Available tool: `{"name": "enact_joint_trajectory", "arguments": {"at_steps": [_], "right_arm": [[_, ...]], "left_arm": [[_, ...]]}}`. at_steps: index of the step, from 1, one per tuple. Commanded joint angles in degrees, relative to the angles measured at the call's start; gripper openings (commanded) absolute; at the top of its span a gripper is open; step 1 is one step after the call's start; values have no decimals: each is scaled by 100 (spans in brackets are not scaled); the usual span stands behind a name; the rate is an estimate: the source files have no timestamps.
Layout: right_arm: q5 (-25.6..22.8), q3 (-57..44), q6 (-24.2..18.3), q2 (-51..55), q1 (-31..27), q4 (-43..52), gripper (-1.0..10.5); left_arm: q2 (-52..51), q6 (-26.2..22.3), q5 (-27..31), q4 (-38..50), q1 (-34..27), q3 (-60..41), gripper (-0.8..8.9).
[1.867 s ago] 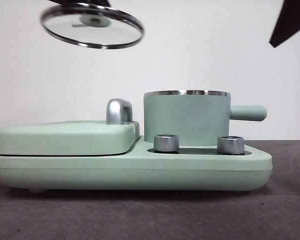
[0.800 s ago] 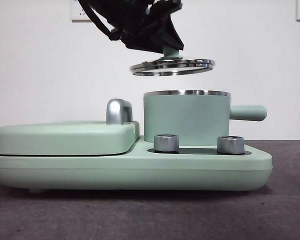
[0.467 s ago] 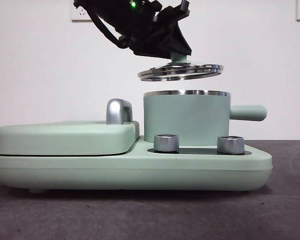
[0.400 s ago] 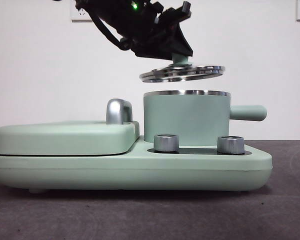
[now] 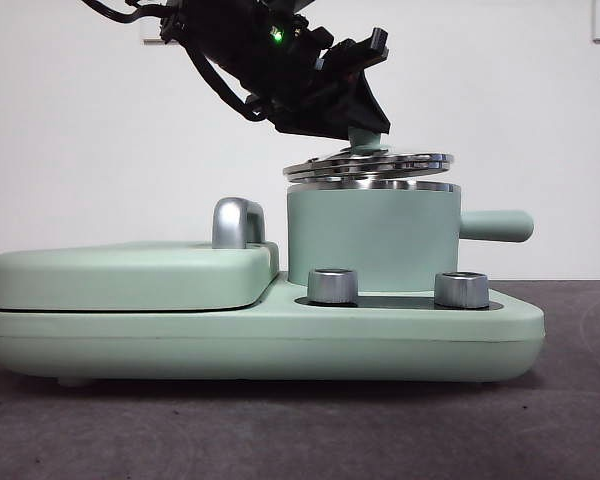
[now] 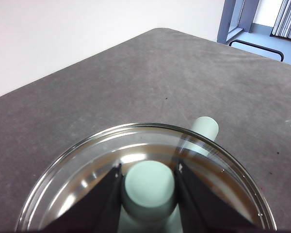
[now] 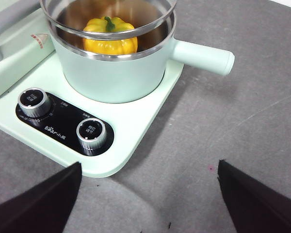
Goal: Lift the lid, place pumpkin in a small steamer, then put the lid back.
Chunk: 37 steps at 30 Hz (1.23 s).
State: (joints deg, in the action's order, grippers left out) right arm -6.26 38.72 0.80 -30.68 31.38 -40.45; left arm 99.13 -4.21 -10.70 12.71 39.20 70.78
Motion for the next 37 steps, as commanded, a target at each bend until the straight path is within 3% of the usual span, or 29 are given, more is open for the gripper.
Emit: {"name": "enact_joint_trajectory", "arguments": {"at_steps": [1,37], "right_arm": [[-28,4,-42,-28,26,63,431],[-24,4,-39,-28,26,59,431]], "left_arm": [[116,55,-127,203,61,181,10],[387,42,-131,-251,79,181,10]]}}
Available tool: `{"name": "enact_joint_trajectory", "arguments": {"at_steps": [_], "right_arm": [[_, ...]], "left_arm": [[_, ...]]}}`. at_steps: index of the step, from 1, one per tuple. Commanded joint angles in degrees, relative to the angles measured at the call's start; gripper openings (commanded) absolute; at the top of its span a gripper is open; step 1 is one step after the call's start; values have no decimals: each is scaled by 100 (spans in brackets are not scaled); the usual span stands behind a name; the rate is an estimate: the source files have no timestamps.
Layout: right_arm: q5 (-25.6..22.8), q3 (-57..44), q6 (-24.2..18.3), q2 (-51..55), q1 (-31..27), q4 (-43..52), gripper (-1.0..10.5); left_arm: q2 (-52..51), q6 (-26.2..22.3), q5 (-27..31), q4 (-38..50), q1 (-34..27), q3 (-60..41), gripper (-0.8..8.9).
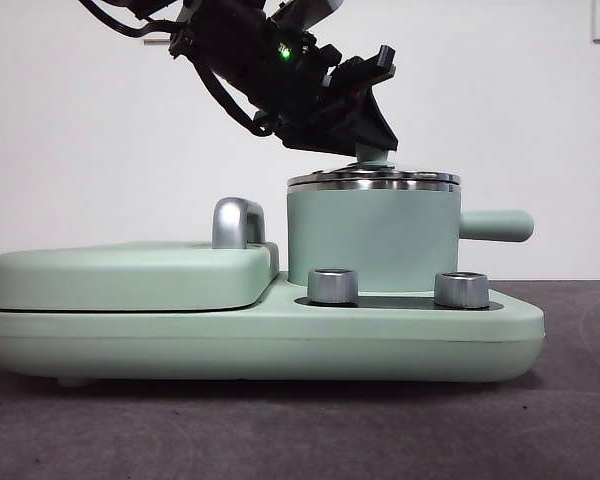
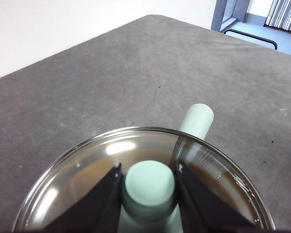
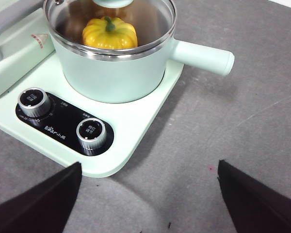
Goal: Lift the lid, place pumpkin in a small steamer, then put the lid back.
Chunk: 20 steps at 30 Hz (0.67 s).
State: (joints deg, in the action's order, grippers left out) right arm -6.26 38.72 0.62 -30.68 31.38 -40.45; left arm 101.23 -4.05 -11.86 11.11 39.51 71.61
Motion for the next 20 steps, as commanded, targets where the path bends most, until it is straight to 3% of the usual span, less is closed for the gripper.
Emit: {"name": "enact_joint_trajectory", "arguments": {"at_steps": [1,12,20], "right_arm": [[-24,4,-22,-28,26,59,431],[-20,4,-22,-28,26,57,431],[-20,4,-20,-28,26,57,431]], "left_arm": [[177,26,-15,-94,48,98,10],[177,28,-17,-85,57,98,17],[122,138,-17,-136,59,98,324]]}}
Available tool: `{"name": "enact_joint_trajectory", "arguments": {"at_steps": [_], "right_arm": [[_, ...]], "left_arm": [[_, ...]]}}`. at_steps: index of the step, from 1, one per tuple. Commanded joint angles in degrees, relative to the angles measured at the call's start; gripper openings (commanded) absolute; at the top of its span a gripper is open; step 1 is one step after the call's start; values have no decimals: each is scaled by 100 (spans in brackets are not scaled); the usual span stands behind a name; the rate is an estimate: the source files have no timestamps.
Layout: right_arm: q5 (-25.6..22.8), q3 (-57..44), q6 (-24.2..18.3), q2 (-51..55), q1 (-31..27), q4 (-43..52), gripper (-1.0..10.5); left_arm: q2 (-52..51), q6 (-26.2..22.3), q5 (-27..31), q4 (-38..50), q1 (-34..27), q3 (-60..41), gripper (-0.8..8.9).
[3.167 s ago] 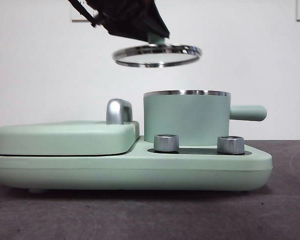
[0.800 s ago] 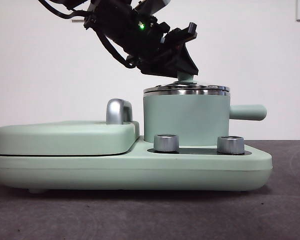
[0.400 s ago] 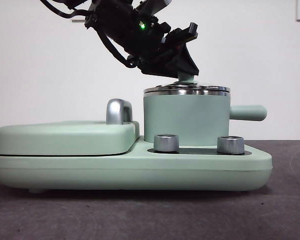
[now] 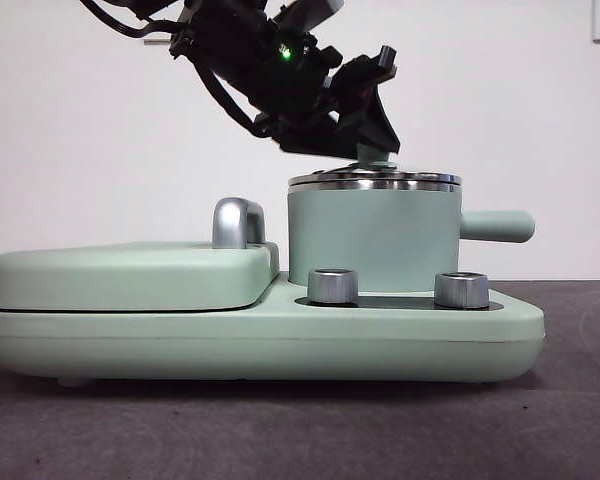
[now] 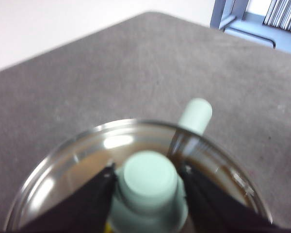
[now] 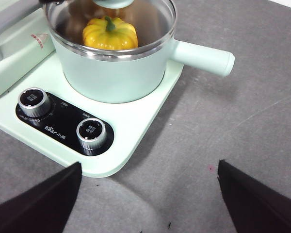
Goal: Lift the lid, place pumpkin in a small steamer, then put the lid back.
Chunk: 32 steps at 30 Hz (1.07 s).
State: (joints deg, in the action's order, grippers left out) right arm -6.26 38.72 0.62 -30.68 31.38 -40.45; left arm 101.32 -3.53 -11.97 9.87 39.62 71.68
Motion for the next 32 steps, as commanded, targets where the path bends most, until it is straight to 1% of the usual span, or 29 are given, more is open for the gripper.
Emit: {"name": "enact_joint_trajectory", "arguments": {"at_steps": [1,7,13,15,18,20,22,27,29,32], "right_arm": [[-20,4,-20,-28,26,57,431],[-17,4,-17,-28,26,55,431],[26,4,-9,-28,26,57,431],[26,4,26,-28,26,57,431],[48,4,37,-28,26,57,431],[55,4,46,-28,26,57,431],[87,4,46,-28,26,59,431],[87,4,44,-31,26,63,431],[87,4,44,-33,26,81,431],[87,4,44,-33,26,138,431]], "left_arm": [[68,162,-7,-42,48,92,344],[-457,240,-7,-496,46,92,348],[-1158,337,-4,-1333,-87,92,344],[-1388,544,-4,-1714,-177,92,344],[-1679,1029,-4,-2295,-358,90,344],[-1853,1178,-4,-2667,-496,90,344],[-2026,1224,-2,-2951,-621,68,344],[-2590,1226,39,-3331,-837,-229,344],[-2874,1239,68,-3346,-911,-468,344],[-3418,1381,273,-3346,-1029,-977,344]]}}
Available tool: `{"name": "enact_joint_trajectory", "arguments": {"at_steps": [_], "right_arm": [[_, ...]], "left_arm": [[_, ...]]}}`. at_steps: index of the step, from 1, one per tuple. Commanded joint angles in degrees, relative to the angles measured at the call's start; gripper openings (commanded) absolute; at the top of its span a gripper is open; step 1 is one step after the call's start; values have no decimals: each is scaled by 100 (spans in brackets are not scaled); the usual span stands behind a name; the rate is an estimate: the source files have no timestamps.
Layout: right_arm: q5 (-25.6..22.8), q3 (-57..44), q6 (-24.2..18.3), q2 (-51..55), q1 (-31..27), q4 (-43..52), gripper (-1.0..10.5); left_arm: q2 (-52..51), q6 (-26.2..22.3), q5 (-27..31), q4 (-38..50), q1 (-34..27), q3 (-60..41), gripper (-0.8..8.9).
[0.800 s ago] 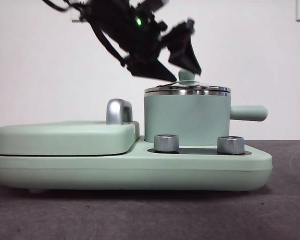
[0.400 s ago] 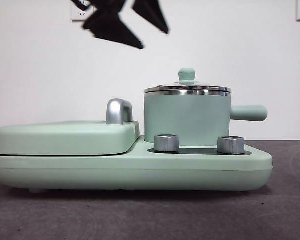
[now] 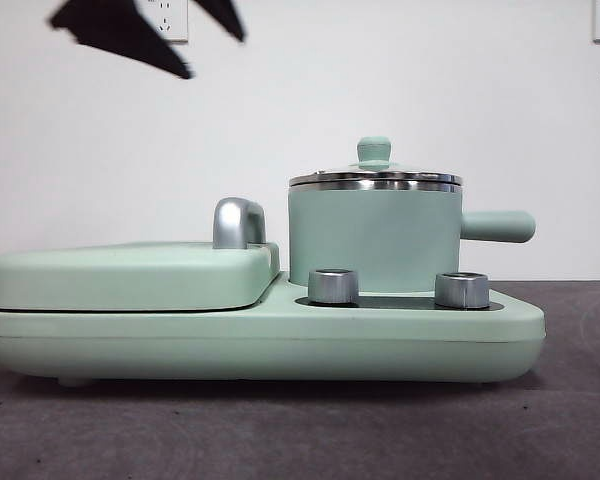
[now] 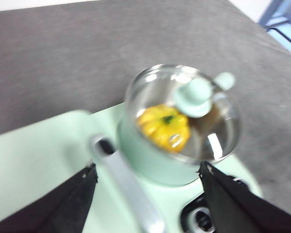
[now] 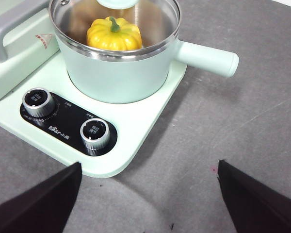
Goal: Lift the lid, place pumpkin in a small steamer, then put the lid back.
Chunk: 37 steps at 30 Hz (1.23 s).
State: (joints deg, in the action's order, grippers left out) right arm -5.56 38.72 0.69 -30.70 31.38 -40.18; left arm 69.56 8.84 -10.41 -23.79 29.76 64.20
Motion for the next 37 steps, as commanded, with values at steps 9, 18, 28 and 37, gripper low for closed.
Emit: {"name": "enact_joint_trajectory", "arguments": {"at_steps": [9,18,28,37], "right_arm": [[116,4,35,-33,26,120,431],[470,4,37,-361,26,127,431],[542,4,20,-396,26,352,27],[664,7,120,-396,37,439,20]], "left_arm": [[-1759,527,205,-330,-431,-1504,344],[-2706,732,326,-1191,-553,-1891,344],[-2927,654,269,-1576,-538,-1888,4],[-2957,680,227,-1650,-535,-1888,7]]}}
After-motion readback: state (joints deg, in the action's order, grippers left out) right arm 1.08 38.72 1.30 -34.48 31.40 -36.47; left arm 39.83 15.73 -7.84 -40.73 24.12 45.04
